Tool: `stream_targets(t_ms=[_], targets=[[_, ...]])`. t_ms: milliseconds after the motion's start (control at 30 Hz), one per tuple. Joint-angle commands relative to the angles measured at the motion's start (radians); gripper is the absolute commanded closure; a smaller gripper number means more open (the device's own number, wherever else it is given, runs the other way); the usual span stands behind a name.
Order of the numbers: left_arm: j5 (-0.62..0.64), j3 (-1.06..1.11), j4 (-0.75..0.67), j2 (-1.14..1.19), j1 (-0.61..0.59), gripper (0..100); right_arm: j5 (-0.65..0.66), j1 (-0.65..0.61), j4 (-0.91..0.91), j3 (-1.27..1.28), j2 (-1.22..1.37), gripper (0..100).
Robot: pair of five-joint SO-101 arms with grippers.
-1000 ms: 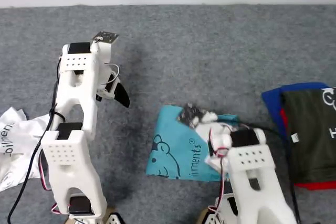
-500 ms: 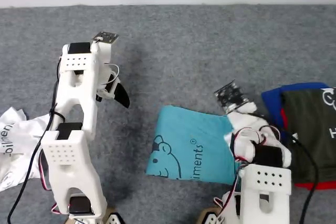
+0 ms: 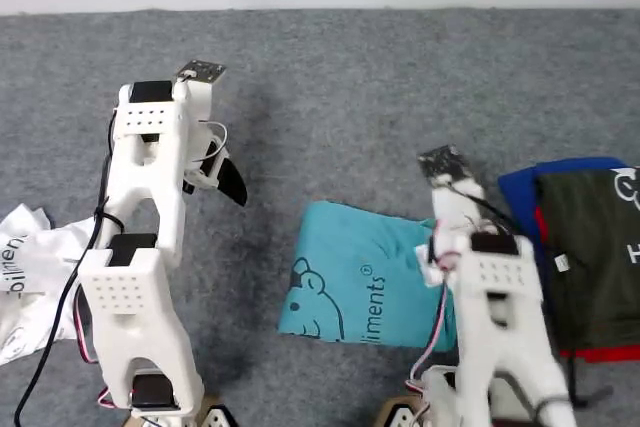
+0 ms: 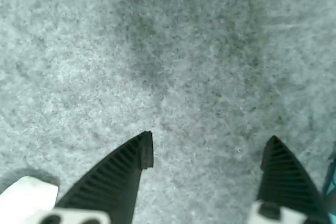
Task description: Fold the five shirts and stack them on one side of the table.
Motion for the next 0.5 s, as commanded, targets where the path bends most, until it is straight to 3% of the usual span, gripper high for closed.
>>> stream_targets(t_ms=[0,467], targets=[[-0.005,-0.004,0.015,-0.061,0.011,68,-0.057,-0.097,0.024,-0.141,0.101,65.1],[-0.006,-0.005,0.087,-0.061,0.008,68,-0.083,-0.125,-0.11,-0.189,0.403,65.8]])
